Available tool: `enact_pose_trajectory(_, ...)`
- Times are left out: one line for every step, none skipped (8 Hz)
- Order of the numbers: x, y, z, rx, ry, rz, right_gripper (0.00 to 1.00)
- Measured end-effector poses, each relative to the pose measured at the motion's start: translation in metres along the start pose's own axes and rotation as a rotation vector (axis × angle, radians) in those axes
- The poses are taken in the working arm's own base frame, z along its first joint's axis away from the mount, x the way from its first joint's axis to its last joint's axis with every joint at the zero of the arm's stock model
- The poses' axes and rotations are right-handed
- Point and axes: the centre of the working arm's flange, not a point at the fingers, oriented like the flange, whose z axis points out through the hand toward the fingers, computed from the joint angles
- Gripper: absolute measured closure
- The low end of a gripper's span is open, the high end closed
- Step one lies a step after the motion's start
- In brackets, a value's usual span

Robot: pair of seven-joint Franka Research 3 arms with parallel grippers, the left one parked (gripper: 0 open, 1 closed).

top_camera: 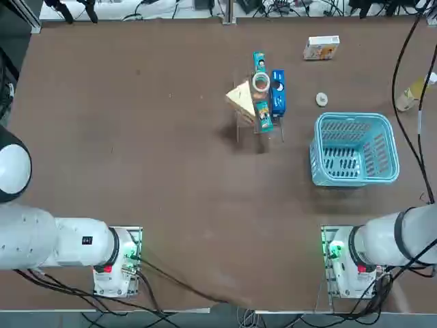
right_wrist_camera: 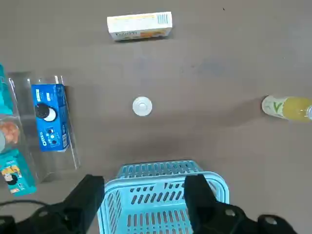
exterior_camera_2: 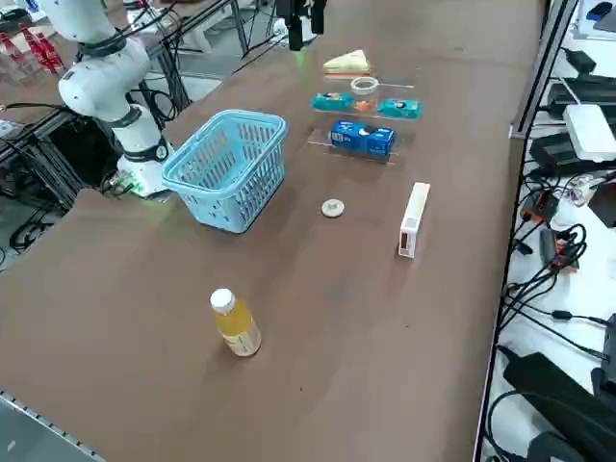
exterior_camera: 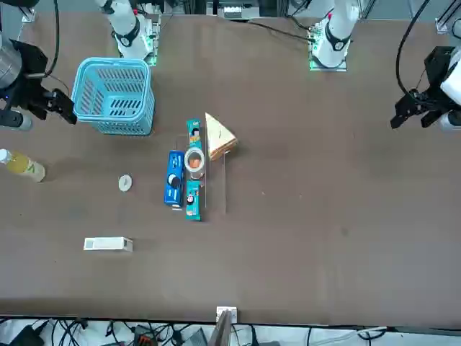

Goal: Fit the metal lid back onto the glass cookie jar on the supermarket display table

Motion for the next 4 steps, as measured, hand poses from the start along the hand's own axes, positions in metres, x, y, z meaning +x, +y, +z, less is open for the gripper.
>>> enact_pose_trajectory(0.0, 0.0, 0.0, 0.0, 0.0, 0.0, 0.0)
enact_pose_trajectory(0.0, 0.0, 0.0, 0.0, 0.0, 0.0, 0.0)
enact_pose_trajectory(0.0004, 0.0001, 0.0007, 0.0, -0.001, 0.0, 0.0)
enact_pose_trajectory(0.0028, 0.0, 0.0053, -0.001, -0.01, 0.001, 0.0)
